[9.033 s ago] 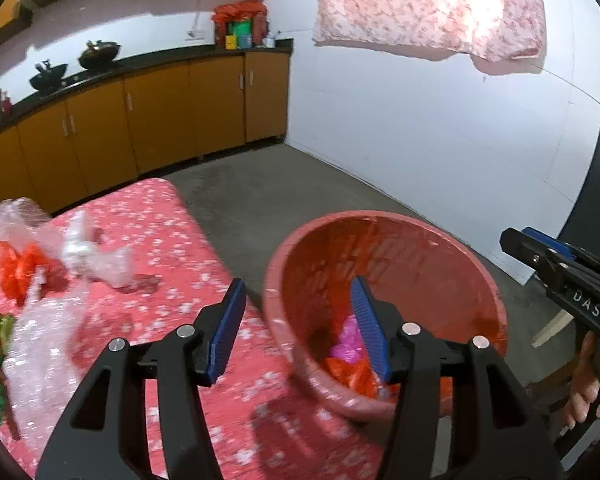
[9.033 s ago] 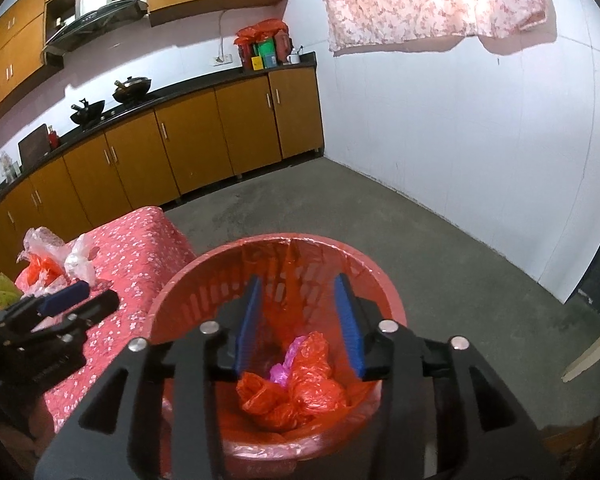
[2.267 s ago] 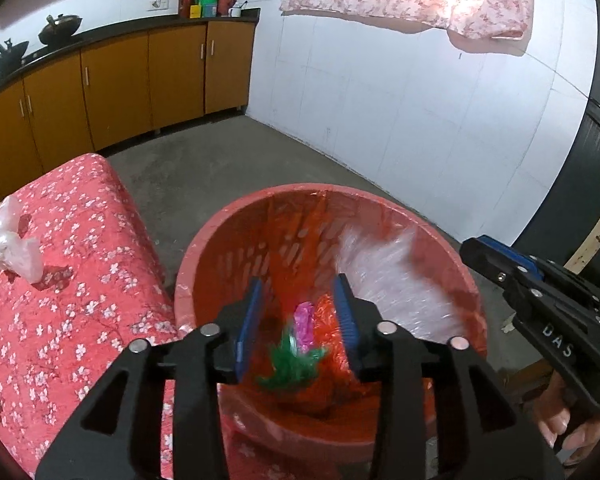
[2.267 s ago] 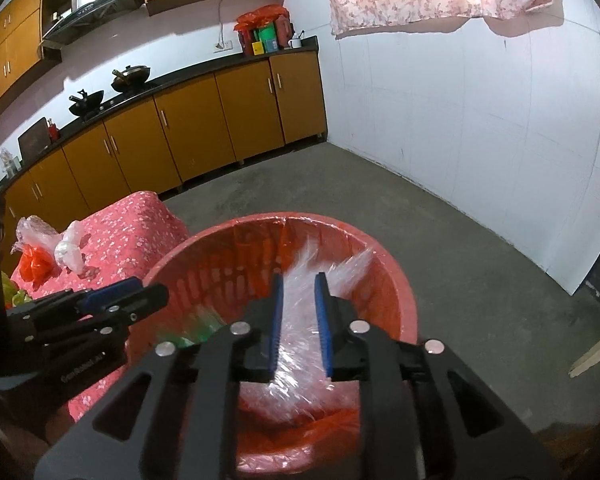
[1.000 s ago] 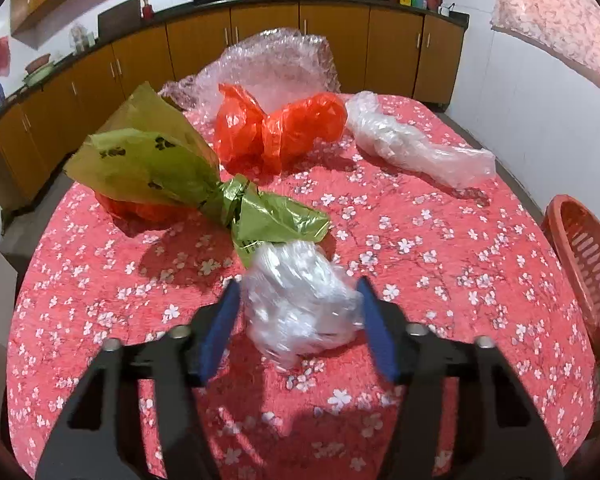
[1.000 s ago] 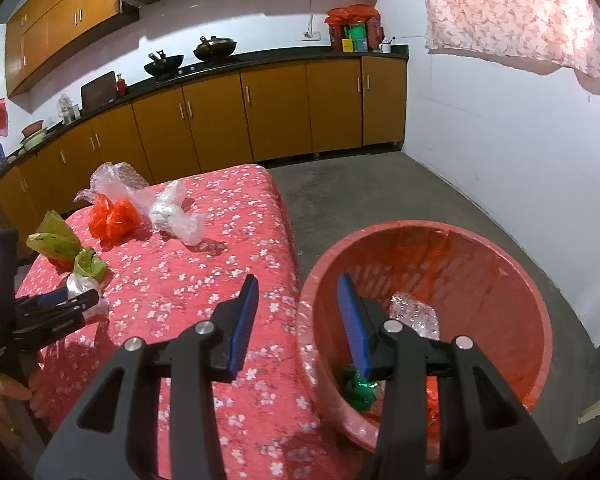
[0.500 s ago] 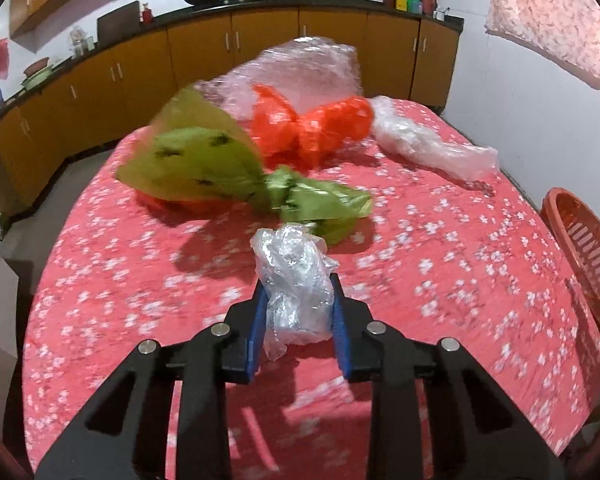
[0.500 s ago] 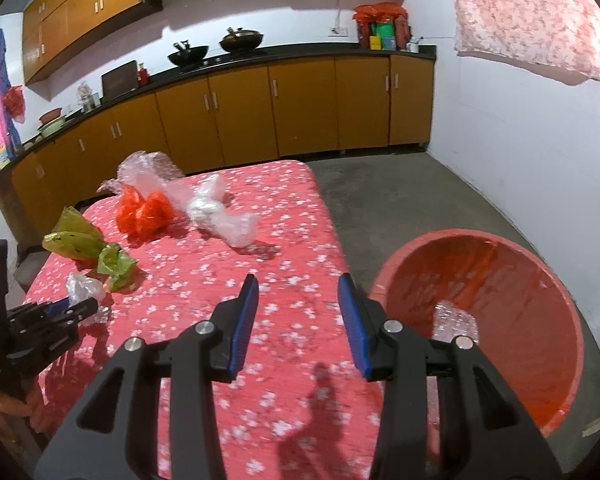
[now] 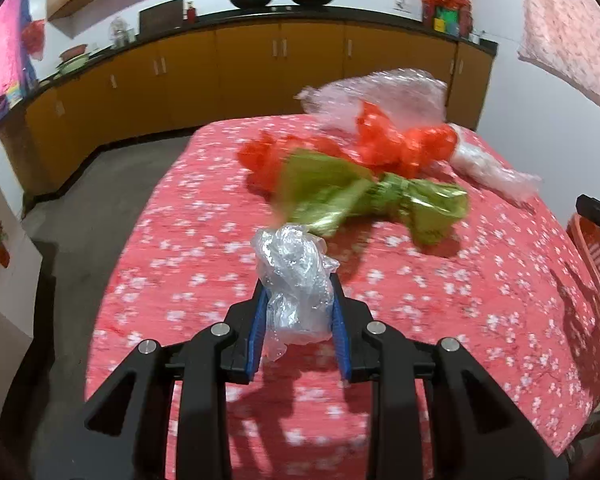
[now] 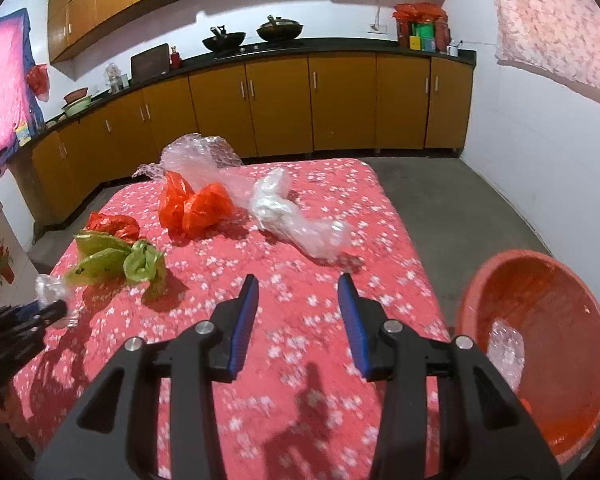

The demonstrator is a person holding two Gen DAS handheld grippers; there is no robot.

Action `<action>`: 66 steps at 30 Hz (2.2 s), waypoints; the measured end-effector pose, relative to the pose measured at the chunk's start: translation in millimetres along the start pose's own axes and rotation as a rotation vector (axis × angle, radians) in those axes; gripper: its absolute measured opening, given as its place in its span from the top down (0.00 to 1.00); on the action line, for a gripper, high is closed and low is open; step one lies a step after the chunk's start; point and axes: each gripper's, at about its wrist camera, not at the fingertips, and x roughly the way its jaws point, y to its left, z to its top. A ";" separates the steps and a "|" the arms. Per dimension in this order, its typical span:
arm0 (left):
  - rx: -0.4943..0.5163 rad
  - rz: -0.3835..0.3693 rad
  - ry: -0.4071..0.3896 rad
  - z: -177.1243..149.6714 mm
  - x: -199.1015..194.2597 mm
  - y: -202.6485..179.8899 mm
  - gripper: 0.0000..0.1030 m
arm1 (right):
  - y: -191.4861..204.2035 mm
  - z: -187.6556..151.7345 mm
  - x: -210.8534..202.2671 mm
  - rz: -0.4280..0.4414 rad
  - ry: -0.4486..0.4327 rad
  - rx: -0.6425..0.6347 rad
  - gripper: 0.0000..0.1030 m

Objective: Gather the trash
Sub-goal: 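Grasp a clear plastic bag with the left tool while the right tool grasps a white plastic bag, then carry both plastic bags over the orange basket and open both tools to drop them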

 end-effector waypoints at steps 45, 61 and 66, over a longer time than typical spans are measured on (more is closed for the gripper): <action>-0.034 0.012 -0.079 37.2 0.7 10.4 0.71 | 8.9 31.7 95.6 0.035 0.179 -0.008 0.94; 0.005 -0.059 -0.120 32.6 -34.0 -30.4 0.71 | -1.2 -5.3 -8.7 0.032 0.128 0.048 0.95; 0.027 -0.077 -0.125 31.2 -40.8 -47.0 0.71 | -5.4 -11.8 -34.8 0.030 0.106 0.055 0.95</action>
